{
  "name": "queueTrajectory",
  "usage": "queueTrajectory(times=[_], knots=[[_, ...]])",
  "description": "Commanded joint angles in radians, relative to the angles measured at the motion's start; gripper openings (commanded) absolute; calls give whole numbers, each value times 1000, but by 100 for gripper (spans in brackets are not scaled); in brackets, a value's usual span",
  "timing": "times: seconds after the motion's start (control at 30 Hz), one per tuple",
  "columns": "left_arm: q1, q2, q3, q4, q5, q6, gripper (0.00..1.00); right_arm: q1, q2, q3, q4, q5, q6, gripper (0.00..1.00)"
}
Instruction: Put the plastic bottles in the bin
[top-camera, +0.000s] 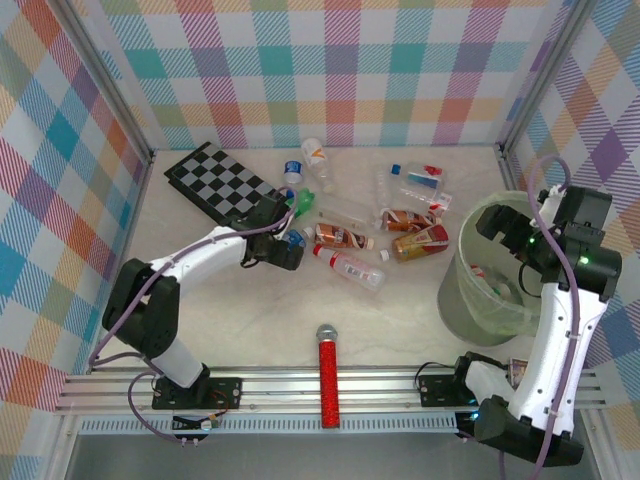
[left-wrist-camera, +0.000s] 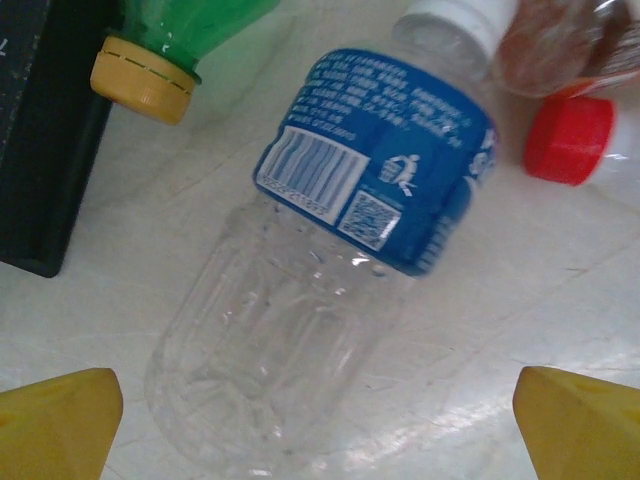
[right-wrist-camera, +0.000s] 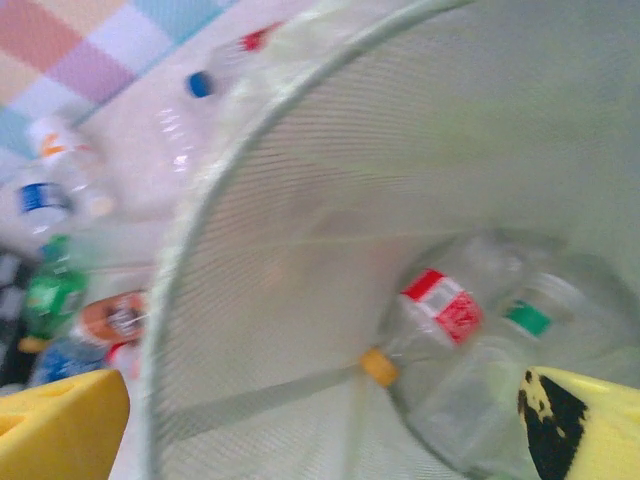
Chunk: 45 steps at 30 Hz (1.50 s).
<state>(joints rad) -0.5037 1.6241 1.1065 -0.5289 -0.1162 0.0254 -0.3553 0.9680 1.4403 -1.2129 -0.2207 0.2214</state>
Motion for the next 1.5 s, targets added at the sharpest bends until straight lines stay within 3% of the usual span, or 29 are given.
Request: queueTrajectory(times=[0.0,0.2,0.33,0.43,0.6,0.67,0.77,0.93,1.1,1.23,1.47], knots=[[9,36,35,-12,-26,53,100,-7,-41,38,-13,-267,19,99],[19,103,51,-8,-48,48,99,-6,-85,-1,121,-799,115,100],[18,142,62,-7,-53,56,94,-5,-105,3,141,-907,113,99],[17,158,66,-9,-53,62,83,-5,-115,-2,148,-950,119,99],[18,173,72,-33,-31,61,62,6,-139,-80,229,-951,182,99],[18,163,70,-37,-23,55,54,35,-170,-148,356,-907,275,98],[18,116,61,-41,8,37,47,106,-166,-161,395,-824,299,98],[19,-7,43,-57,67,-3,46,286,-121,-167,439,-636,325,97],[11,-143,20,-42,209,-66,46,462,-41,-189,535,-484,359,96],[-11,-268,-55,72,379,-181,45,601,46,-205,633,-376,389,95],[-86,-419,-216,445,566,-432,45,775,239,-209,838,-317,453,97]])
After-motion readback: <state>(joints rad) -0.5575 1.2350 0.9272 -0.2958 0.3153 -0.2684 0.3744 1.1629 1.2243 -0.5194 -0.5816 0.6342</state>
